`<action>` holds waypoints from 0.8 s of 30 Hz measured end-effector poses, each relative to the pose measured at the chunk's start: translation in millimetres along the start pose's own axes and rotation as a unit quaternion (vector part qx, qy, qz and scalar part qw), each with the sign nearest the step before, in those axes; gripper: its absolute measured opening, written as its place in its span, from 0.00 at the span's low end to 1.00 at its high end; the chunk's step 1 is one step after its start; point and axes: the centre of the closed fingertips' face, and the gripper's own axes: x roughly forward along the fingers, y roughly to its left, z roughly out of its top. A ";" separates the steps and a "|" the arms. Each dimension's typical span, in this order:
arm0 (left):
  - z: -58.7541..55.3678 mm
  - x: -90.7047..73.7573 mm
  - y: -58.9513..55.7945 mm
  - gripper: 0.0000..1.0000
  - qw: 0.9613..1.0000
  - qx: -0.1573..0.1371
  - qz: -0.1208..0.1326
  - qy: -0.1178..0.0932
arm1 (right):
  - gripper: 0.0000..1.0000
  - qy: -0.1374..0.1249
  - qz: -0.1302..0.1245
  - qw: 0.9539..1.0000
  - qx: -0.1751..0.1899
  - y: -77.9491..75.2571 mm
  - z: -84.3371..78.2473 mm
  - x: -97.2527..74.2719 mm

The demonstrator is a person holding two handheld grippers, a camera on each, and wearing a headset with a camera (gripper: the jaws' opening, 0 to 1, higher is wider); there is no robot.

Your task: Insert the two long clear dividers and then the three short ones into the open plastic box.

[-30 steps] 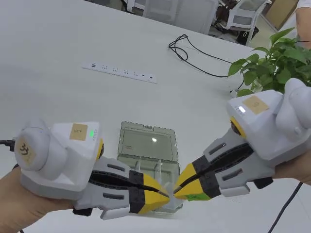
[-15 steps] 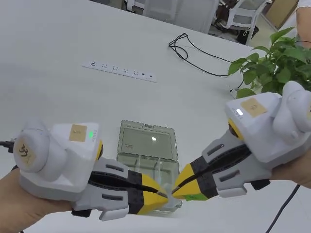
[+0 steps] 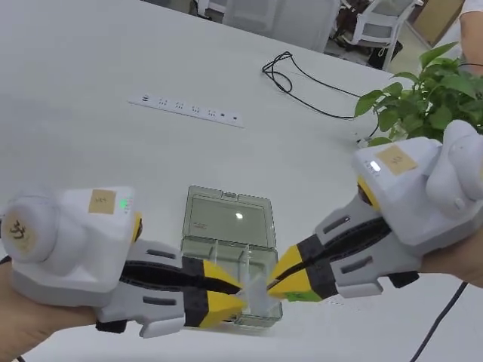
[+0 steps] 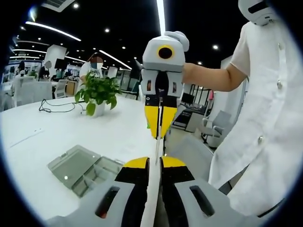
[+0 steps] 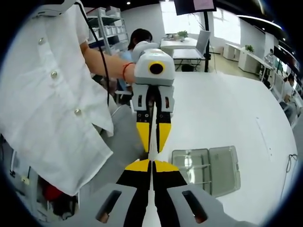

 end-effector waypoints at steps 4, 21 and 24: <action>-1.4 -7.8 6.8 0.11 1.000 -0.008 0.018 -0.003 | 0.03 -0.002 -0.012 1.000 0.002 -4.2 0.3 -2.2; -21.8 -33.6 34.7 0.40 0.996 -0.023 0.086 0.014 | 0.03 -0.003 -0.055 0.998 0.007 -38.4 1.0 4.2; -24.6 -36.3 39.1 0.46 0.995 -0.028 0.094 0.016 | 0.03 -0.006 -0.063 0.998 0.011 -47.5 0.1 6.9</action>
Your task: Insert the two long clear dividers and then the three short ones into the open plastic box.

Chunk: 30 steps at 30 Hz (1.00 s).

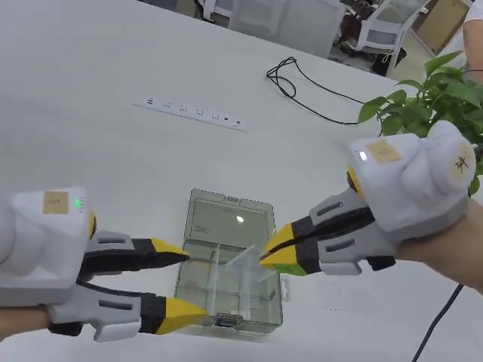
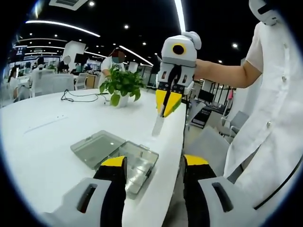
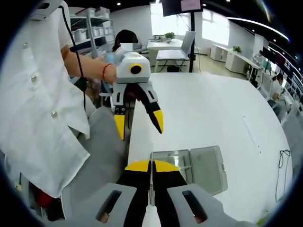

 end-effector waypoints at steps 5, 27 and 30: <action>-3.8 -2.3 7.6 0.56 1.000 -0.002 0.011 0.000 | 0.03 -0.004 -0.010 1.000 0.005 -12.5 -1.5 9.4; -33.8 6.0 29.6 0.99 0.999 -0.013 0.033 0.033 | 0.03 -0.015 -0.018 0.999 0.033 -48.7 -27.6 68.2; -35.0 6.7 31.6 1.00 0.999 -0.017 0.034 0.033 | 0.03 -0.014 -0.017 0.999 0.038 -50.4 -33.0 74.1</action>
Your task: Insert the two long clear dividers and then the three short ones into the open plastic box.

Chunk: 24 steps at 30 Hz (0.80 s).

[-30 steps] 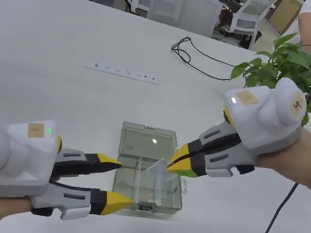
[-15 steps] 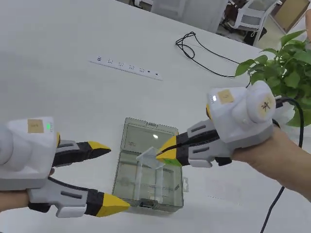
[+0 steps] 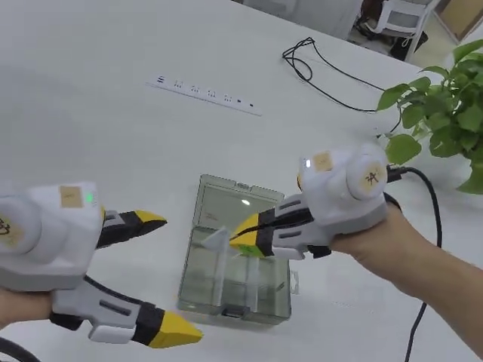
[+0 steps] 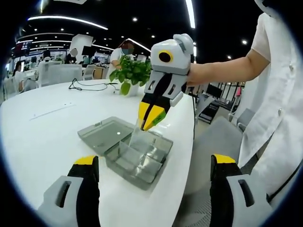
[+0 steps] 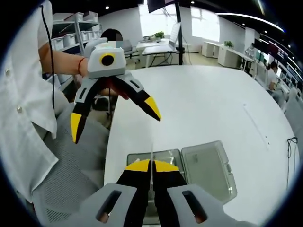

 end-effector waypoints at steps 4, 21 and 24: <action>-0.9 1.0 0.9 1.00 1.000 -0.003 -0.001 0.001 | 0.03 0.000 0.001 1.000 0.002 -1.6 -4.0 5.8; -0.4 3.3 2.4 1.00 1.000 -0.005 -0.004 0.000 | 0.03 0.007 0.006 1.000 0.000 -3.6 -15.0 18.4; -1.0 3.8 2.4 0.99 1.000 -0.007 -0.004 0.000 | 0.03 0.006 0.006 1.000 -0.002 -3.8 -15.3 19.1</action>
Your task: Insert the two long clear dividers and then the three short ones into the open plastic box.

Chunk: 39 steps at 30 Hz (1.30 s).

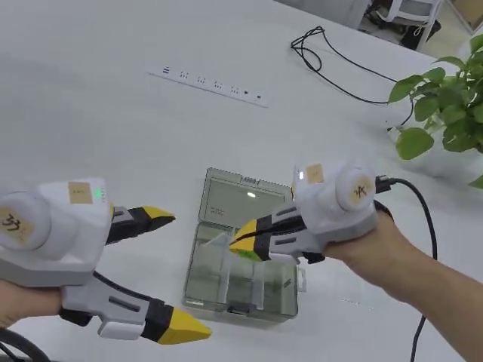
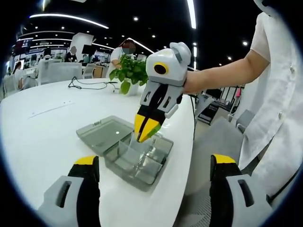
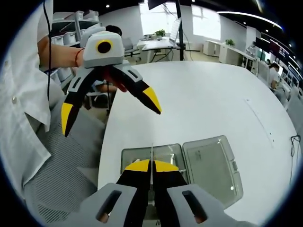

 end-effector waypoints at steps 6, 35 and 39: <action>0.0 0.7 0.1 0.99 1.000 -0.003 -0.001 -0.001 | 0.02 0.005 0.002 1.000 -0.016 2.2 2.2 7.1; -3.4 2.6 1.1 0.98 1.000 -0.010 -0.004 0.001 | 0.03 0.062 0.025 0.998 -0.022 1.3 -17.5 44.4; -3.7 2.9 0.9 0.98 1.000 -0.009 -0.004 0.001 | 0.03 0.074 0.025 0.997 -0.025 2.1 -20.8 49.1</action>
